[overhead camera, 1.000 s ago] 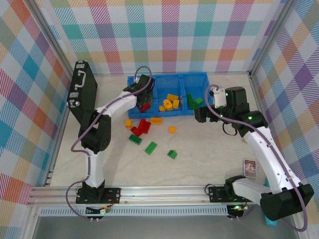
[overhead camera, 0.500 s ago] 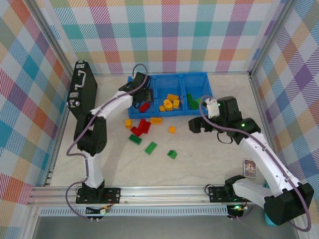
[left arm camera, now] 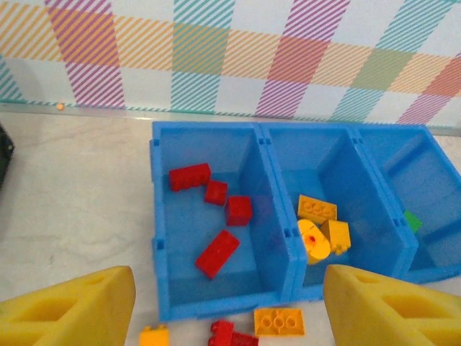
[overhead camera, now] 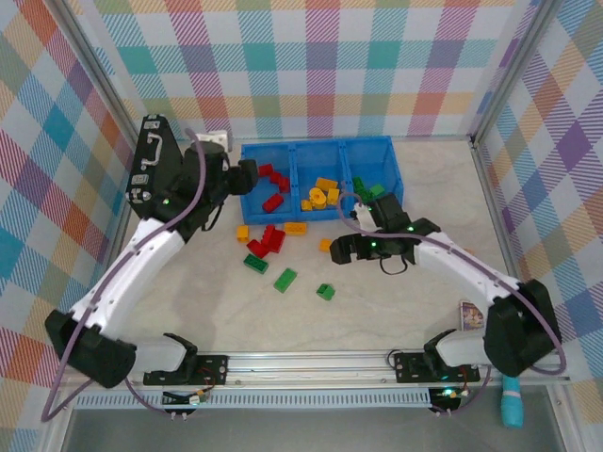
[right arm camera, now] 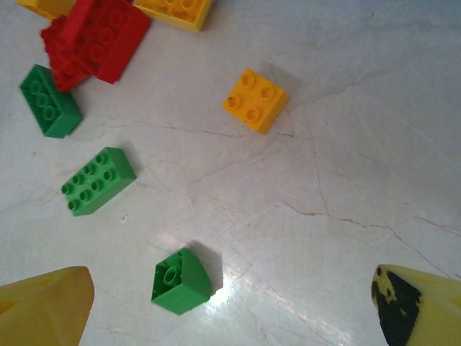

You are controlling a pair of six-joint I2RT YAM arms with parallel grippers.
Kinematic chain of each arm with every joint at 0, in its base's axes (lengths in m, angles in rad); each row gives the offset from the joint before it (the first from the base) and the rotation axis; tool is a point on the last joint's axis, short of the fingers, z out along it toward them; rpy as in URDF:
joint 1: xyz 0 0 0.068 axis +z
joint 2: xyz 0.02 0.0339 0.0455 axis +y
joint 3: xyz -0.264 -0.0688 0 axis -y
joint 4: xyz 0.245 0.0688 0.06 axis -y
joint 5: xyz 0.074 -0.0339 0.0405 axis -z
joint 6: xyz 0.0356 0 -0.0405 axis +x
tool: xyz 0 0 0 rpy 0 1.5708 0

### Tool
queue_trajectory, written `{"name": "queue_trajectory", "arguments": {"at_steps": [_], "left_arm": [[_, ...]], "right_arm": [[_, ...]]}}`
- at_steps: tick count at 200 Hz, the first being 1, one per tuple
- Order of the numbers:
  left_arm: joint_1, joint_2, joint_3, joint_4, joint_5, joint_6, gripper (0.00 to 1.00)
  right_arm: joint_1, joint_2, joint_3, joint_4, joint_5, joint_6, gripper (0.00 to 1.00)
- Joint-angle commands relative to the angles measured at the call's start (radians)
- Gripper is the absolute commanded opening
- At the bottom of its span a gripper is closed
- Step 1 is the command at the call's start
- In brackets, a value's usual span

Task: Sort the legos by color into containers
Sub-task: Pick up the lego from the center of the table.

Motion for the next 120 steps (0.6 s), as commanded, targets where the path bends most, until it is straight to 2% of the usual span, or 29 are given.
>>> {"name": "queue_trajectory", "arguments": {"at_steps": [1, 51, 90, 120], "left_arm": [[0.005, -0.112, -0.046, -0.105, -0.024, 0.038, 0.71], [0.005, -0.284, -0.142, -0.192, 0.003, 0.136, 0.72], [0.004, -0.346, -0.204, -0.175, 0.087, 0.191, 0.74], [0.005, -0.385, -0.23, -0.151, 0.103, 0.191, 0.75]], "right_arm": [[0.031, 0.062, 0.052, 0.075, 0.048, 0.099, 0.99], [0.083, 0.262, 0.177, 0.093, 0.127, 0.218, 0.99], [0.116, 0.405, 0.265, 0.07, 0.173, 0.257, 0.99], [0.141, 0.458, 0.299, 0.071, 0.218, 0.269, 0.99]]}}
